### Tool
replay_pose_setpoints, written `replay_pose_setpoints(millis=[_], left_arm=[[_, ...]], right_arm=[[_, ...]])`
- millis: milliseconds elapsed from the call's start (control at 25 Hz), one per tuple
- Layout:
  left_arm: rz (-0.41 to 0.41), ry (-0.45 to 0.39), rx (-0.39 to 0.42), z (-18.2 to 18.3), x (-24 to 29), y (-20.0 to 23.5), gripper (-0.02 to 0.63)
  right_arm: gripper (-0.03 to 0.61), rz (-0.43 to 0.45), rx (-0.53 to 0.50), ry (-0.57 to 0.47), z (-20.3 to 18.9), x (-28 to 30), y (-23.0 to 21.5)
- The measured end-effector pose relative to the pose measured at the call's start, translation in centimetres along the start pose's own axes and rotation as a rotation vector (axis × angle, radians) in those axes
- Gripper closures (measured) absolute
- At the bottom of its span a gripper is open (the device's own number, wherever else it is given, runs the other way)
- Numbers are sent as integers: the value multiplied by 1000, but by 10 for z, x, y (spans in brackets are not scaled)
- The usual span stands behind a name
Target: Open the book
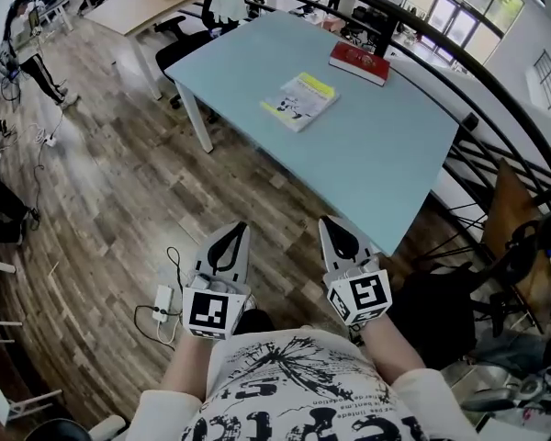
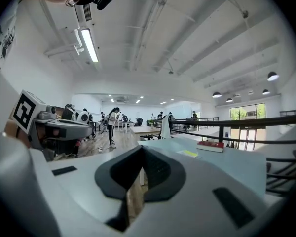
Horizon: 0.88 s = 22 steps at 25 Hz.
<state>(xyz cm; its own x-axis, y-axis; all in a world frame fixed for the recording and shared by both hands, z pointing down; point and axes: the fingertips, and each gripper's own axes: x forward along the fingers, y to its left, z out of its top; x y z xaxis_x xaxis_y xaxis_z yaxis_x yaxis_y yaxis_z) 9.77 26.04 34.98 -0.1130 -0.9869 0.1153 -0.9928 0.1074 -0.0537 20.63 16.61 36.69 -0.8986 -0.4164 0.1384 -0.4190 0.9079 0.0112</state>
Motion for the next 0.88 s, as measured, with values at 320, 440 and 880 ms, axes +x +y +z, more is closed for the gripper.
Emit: replay_pose_setpoints(millis=[320,440,880], left_arm=[[-85,2,10,8,31,112,592],[-89,7,5,0,42,132,594],[-154,54,20,-20,163,184,592]], right_arm=[[568,-132,5,12,22,92,20],[568,-158,4,31,14,109,18],[568,-224,39,49,-1,220,-55]])
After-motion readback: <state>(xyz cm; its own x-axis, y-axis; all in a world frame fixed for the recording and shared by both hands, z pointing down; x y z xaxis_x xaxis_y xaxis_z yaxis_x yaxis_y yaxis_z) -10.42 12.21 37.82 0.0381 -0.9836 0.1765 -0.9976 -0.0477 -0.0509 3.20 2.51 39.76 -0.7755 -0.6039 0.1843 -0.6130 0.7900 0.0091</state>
